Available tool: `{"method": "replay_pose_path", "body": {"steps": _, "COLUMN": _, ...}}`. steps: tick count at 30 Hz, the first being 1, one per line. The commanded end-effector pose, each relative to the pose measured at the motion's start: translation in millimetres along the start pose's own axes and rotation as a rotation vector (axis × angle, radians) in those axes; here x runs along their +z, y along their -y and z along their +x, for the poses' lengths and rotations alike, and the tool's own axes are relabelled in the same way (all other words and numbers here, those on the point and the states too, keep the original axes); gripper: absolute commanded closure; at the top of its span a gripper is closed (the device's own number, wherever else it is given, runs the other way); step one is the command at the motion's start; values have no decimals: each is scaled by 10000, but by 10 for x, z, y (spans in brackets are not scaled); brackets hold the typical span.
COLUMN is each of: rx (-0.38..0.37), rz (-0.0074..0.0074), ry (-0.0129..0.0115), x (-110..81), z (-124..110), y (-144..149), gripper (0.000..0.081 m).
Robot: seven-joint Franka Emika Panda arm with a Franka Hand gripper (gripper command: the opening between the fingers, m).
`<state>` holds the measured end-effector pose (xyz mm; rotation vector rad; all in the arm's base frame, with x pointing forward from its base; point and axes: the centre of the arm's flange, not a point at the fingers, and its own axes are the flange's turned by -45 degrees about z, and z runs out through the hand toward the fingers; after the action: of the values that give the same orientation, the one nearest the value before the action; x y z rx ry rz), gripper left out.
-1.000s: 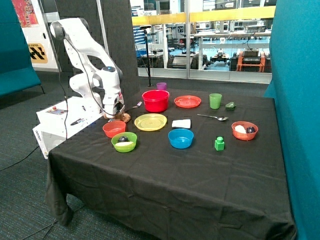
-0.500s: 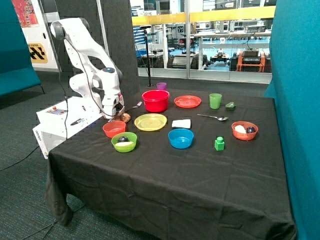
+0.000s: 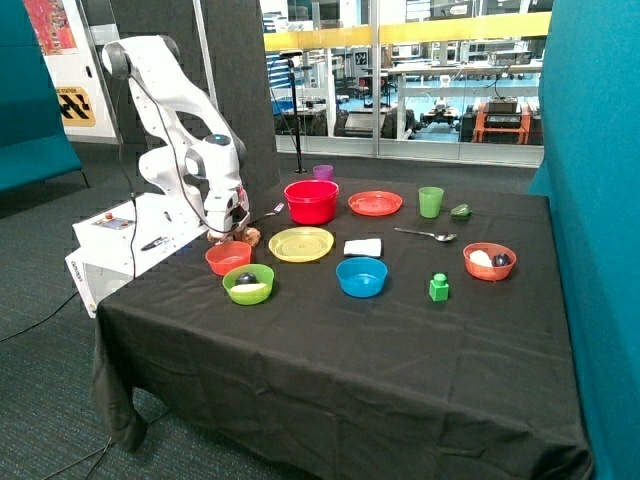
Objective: Hide the teddy bear in the red bowl
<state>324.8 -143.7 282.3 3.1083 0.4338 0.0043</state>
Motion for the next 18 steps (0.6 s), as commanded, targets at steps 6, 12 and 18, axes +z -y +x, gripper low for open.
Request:
{"method": "replay_pose_path", "body": {"steps": 6, "rx": -107, "rz": 35, "ry": 23, "x": -29, "z": -16, "y": 16, "gripper": 808}}
{"method": "replay_pose_path", "body": {"steps": 12, "rx": -231, "rz": 36, "ry": 22, "x": -179, "z": 83, "y": 7, "gripper": 808}}
{"method": "replay_pose_path", "body": {"steps": 18, "rx": -390, "rz": 36, "ry": 22, "x": -447, "z": 252, "y": 11, "gripper": 808}}
